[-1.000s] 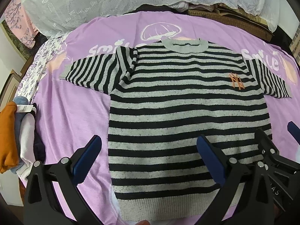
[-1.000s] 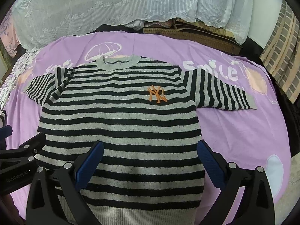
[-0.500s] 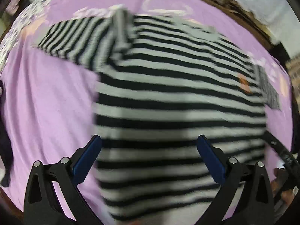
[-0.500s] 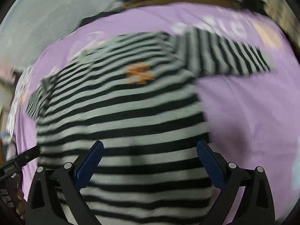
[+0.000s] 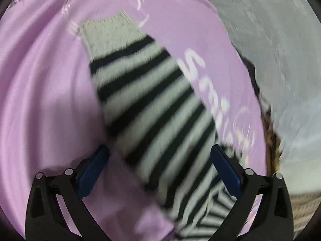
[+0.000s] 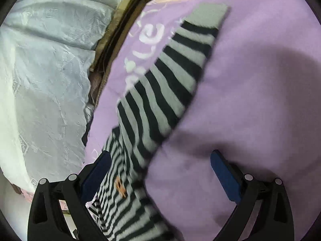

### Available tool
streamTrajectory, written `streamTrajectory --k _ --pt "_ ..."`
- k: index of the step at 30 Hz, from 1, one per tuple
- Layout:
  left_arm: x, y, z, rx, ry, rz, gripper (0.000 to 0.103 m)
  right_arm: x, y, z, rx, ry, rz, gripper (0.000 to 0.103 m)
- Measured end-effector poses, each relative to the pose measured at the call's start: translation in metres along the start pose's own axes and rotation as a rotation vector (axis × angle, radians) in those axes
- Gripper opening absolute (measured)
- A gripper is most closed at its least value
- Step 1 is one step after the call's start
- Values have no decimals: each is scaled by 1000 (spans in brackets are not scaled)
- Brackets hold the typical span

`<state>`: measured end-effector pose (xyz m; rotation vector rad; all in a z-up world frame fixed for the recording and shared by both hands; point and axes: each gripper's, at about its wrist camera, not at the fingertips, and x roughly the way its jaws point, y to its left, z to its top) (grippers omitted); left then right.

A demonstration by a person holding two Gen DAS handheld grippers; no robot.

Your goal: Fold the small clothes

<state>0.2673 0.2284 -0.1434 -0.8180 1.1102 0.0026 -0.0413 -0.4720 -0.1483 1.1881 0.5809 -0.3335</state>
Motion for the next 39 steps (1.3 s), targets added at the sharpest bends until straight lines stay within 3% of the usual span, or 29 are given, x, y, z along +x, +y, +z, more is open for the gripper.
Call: streamTrajectory --k 7,10,12,15,17,19,20,22,23,24,26,28,29,30,32,34,36,38,39 --pt "11 -5 32 -6 -38 -28 94 6 -11 47 88 -66 19 100" --pt "10 -4 35 9 -52 27 63 -1 -26 75 156 -142 19 93" --pt "6 2 35 8 -58 57 35 -1 -35 87 188 -164 18 87" --pt "1 15 38 -27 -55 27 17 9 -37 104 180 -165 -13 77" --pt "-4 23 39 -44 -51 0 13 18 -34 112 157 -162 -42 72" --pt "-6 22 41 -47 -58 8 11 28 -30 121 133 -144 -114 47" --pt "-8 19 41 -41 -66 19 10 31 -32 124 137 -121 -170 9" --pt "-19 10 39 -7 -98 41 9 23 -31 126 171 -123 -133 6" --pt "-26 6 37 15 -120 49 9 10 -18 126 108 -158 -124 6" --pt "-36 3 34 39 -144 54 9 -1 -7 125 20 -194 -150 6" --pt "-50 0 30 91 -193 83 9 -4 -11 125 -29 -194 -223 6" --pt "-39 10 32 100 -157 142 9 9 -46 126 75 -135 -254 6" --pt "-27 23 32 82 -117 172 10 8 -61 123 117 -163 -180 4" --pt "-18 37 32 55 -96 155 11 7 -61 121 111 -173 -173 4" --pt "-23 52 32 -4 -119 70 11 4 -56 118 100 -192 -194 5" --pt "-31 57 32 -63 -133 33 13 3 -58 122 141 -188 -172 9" --pt "-44 53 32 -68 -160 57 22 -3 -59 128 168 -193 -142 14" --pt "-63 44 27 -37 -207 114 42 -9 -51 125 125 -210 -141 7" --pt "-72 37 24 -16 -232 134 47 -13 -52 124 93 -219 -144 7"
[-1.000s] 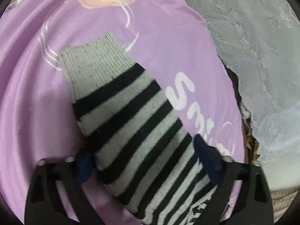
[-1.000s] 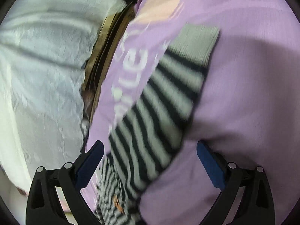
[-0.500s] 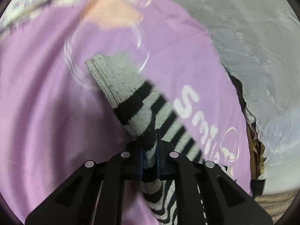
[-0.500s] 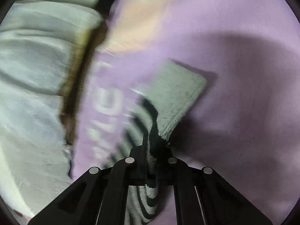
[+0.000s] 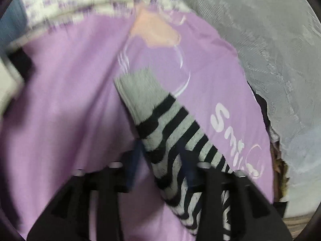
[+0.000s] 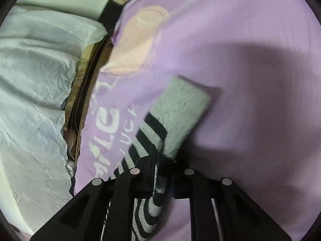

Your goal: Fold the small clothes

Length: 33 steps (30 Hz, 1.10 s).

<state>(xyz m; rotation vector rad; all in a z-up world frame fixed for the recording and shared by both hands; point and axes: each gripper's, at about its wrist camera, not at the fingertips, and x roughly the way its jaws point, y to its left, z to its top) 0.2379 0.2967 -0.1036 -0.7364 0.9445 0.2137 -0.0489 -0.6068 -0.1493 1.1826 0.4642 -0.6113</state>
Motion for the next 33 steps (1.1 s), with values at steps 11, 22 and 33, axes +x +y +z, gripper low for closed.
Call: streamTrajectory --k 11,22,33 --pt "4 -192 -161 612 232 -174 54 10 -2 3 22 12 -18 37" --pt "69 -405 -410 1186 359 -223 66 8 -11 14 -17 -25 -9 7" --pt "87 -406 -443 1211 292 -128 94 15 -21 20 51 8 -31 8"
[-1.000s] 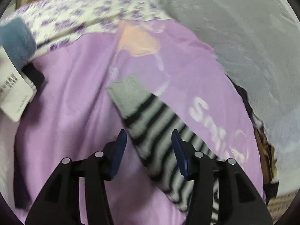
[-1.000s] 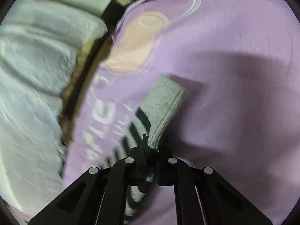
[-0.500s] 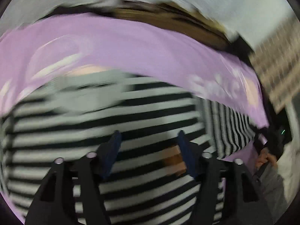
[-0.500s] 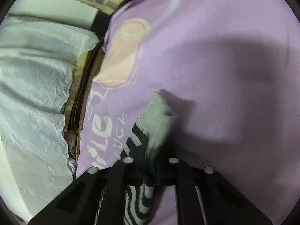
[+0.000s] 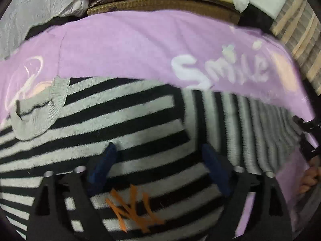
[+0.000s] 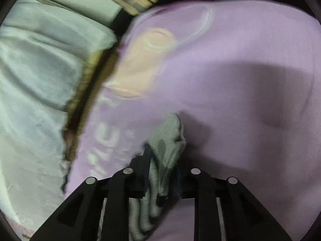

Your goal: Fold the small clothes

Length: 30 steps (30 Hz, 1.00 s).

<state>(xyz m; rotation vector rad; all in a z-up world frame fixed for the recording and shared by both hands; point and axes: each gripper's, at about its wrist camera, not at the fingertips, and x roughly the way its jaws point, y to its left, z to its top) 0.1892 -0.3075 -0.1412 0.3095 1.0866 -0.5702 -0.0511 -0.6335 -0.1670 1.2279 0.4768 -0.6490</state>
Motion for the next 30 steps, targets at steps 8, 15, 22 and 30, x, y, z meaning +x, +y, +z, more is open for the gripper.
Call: streamTrajectory --k 8,15,22,30 --pt "-34 20 1 -70 -44 -40 96 -54 82 -38 -160 -25 190 7" --pt "-57 74 -4 -143 -59 -44 96 -61 195 -138 -466 95 299 7" --pt "-54 161 -43 -327 -28 -69 96 -29 257 -262 -640 319 338 8" --pt "-53 213 -62 -404 -29 -18 96 -2 280 -336 -707 447 318 8"
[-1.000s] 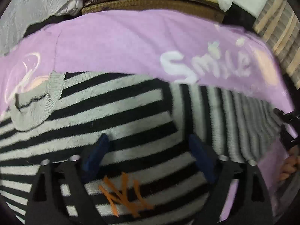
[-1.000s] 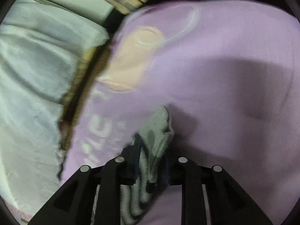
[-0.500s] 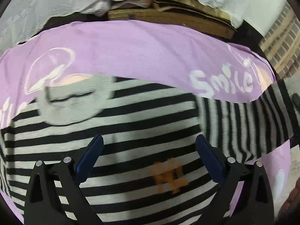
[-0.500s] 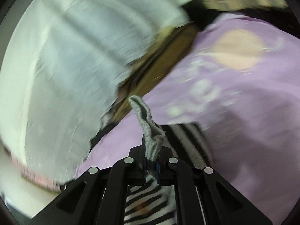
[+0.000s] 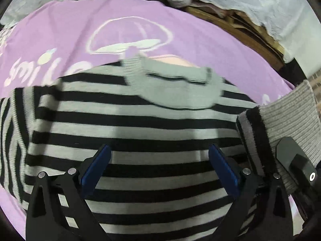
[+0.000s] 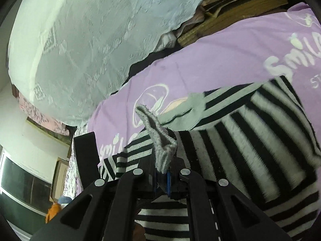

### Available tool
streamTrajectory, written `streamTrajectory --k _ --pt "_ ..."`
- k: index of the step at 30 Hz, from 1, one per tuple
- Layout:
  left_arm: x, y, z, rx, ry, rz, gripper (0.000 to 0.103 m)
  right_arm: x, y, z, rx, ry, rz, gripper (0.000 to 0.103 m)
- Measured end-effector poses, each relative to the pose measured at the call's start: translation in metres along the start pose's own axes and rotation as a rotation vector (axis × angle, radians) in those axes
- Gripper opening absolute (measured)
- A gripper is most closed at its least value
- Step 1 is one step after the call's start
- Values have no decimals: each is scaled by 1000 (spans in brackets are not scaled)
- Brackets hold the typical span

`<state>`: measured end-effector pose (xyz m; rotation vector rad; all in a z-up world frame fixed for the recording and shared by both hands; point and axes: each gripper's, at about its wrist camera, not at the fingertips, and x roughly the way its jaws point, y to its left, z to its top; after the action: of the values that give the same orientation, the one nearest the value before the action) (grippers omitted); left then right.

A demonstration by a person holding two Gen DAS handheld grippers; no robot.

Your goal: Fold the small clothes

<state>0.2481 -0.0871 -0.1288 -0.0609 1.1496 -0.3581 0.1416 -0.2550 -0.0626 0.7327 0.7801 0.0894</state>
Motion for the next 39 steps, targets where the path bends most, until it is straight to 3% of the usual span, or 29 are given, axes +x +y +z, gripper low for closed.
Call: streamTrajectory --k 6,10,20,25,27,31,35,38,39 --pt "-3 32 0 -54 -21 72 96 29 19 -8 -13 45 13 8" --pt "-3 42 -1 -56 -20 113 96 42 10 -13 24 71 13 8" --pt "-14 68 4 -130 -33 108 96 62 1 -24 27 96 -26 8" --pt "-23 68 0 -108 -45 135 94 86 7 -39 -55 162 -90 15" --pt "-27 70 -3 -105 -49 138 93 91 7 -46 -96 189 -97 23" --pt "-44 72 -3 -129 -81 129 93 66 12 -43 -161 187 -52 41" --pt "-79 53 4 -92 -189 104 93 11 4 -32 -224 93 -4 51" --pt "-89 29 8 -39 -230 49 94 -14 -20 -17 -245 15 -82 50" --pt "-87 21 9 -20 -227 26 95 -16 -34 -9 -219 7 -118 35"
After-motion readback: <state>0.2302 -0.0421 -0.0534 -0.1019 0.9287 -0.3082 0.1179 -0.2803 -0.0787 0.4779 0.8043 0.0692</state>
